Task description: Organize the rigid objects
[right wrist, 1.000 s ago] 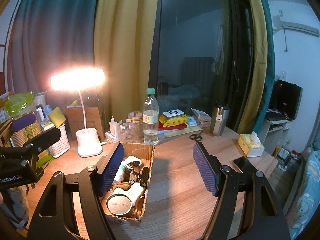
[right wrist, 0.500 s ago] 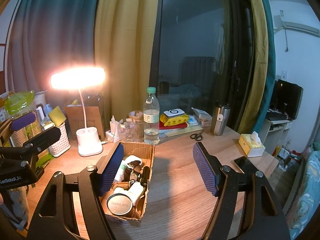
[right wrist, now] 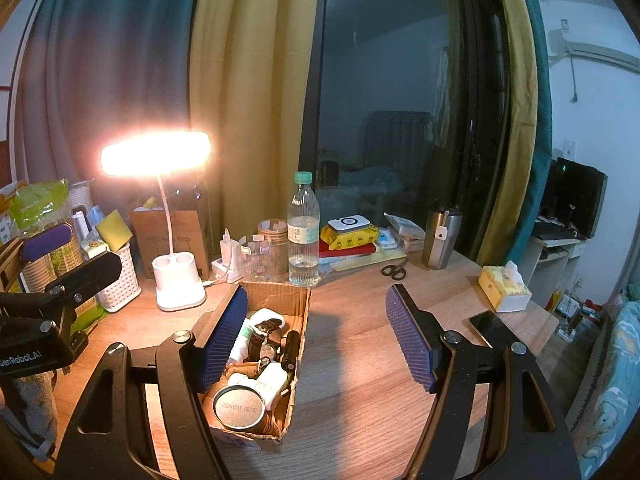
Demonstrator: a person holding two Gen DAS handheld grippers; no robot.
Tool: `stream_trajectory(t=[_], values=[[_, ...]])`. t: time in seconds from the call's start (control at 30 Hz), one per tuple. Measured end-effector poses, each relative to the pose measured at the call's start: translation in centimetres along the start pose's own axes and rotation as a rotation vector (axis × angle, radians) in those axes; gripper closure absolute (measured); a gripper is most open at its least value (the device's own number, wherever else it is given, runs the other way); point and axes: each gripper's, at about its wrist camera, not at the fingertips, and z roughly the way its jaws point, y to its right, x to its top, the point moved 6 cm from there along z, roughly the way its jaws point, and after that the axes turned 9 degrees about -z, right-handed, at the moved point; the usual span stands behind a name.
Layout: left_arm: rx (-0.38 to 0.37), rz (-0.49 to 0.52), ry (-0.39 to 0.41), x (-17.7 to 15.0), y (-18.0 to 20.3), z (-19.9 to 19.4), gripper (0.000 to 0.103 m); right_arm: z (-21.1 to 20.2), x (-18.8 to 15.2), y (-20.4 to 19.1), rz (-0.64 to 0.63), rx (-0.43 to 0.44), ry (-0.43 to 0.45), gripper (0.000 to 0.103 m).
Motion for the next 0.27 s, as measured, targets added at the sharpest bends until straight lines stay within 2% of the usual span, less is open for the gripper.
stream_trajectory(t=[0.27], values=[[0.013,-0.009,-0.005,-0.61,-0.05,0.23,0.004,0.18,-0.37,-0.08,0.002,0.004,-0.005,0.028]])
